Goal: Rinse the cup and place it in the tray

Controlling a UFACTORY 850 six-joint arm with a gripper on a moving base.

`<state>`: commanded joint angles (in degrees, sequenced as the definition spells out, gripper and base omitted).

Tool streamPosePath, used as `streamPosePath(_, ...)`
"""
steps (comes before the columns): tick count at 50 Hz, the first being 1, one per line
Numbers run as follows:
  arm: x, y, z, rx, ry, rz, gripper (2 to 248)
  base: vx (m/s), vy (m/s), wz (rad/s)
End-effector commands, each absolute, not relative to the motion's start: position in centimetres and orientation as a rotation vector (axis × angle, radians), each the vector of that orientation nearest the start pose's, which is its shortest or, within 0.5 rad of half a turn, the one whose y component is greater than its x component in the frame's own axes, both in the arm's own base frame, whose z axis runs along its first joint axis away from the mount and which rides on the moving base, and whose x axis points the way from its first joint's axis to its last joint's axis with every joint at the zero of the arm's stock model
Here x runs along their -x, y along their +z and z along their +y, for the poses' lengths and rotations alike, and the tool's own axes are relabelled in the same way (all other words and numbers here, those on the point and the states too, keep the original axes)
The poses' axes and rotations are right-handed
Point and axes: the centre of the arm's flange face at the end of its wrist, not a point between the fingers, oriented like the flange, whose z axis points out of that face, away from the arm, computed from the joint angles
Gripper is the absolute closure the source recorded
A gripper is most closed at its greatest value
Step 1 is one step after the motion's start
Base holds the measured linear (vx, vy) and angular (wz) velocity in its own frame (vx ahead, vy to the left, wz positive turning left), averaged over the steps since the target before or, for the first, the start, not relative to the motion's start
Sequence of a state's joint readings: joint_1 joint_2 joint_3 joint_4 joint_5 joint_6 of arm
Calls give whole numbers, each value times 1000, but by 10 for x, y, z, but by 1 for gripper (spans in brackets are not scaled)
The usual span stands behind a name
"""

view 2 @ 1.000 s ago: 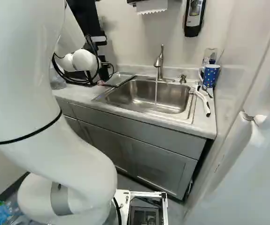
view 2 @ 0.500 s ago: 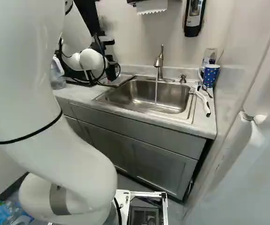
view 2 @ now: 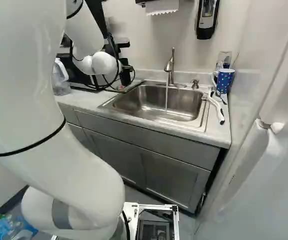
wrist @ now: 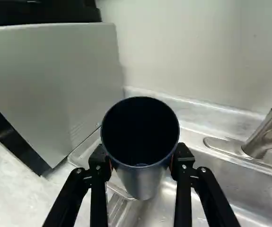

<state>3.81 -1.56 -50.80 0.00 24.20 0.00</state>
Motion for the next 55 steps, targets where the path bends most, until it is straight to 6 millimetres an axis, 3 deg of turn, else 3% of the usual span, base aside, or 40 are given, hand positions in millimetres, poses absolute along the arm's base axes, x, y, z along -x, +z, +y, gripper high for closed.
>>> streamPosePath(33, -515, 563, -15, 2534, -1887, 38, 124, 0, 0, 0)
streamPosePath(55, -511, 542, -37, 2592, -1847, 94, 124, 0, 0, 0)
